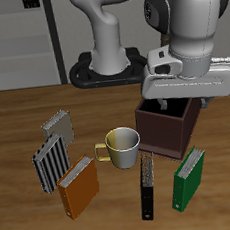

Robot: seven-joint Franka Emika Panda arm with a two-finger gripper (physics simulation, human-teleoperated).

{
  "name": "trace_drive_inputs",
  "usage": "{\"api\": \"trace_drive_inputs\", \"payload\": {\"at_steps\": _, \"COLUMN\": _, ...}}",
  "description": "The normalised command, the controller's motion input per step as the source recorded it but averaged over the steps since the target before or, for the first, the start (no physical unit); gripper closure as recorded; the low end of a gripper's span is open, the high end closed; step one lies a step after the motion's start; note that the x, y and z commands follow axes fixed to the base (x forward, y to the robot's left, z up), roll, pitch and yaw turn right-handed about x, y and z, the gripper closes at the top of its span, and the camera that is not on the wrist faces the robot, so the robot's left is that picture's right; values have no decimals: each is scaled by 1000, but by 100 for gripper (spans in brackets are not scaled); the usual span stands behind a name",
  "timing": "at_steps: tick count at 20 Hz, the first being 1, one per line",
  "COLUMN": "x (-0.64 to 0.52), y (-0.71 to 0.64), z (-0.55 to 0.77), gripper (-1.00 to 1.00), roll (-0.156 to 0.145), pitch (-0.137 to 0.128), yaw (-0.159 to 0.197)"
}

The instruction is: Place the green book into the left desk caddy's left compartment

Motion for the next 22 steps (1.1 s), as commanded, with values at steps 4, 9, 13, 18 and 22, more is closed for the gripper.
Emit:
{"api": "trace_drive_inputs", "payload": {"at_steps": 4, "x": 170, "y": 98, "z": -155, "gripper": -100, "roll": 45, "pitch": -16, "yaw": -6}}
{"api": "trace_drive_inputs", "payload": {"at_steps": 9, "x": 162, "y": 46, "z": -292, "gripper": -100, "roll": 11, "pitch": -1, "yaw": -5}}
{"api": "trace_drive_inputs", "payload": {"at_steps": 13, "x": 72, "y": 43, "z": -270, "gripper": -100, "roll": 10, "pitch": 13, "yaw": -47}}
{"api": "trace_drive_inputs", "payload": {"at_steps": 18, "x": 102, "y": 8, "z": -294, "gripper": -100, "roll": 10, "pitch": -7, "yaw": -16}}
{"api": "trace_drive_inputs", "payload": {"at_steps": 22, "x": 57, "y": -40, "z": -186, "gripper": -100, "roll": 12, "pitch": -14, "yaw": -38}}
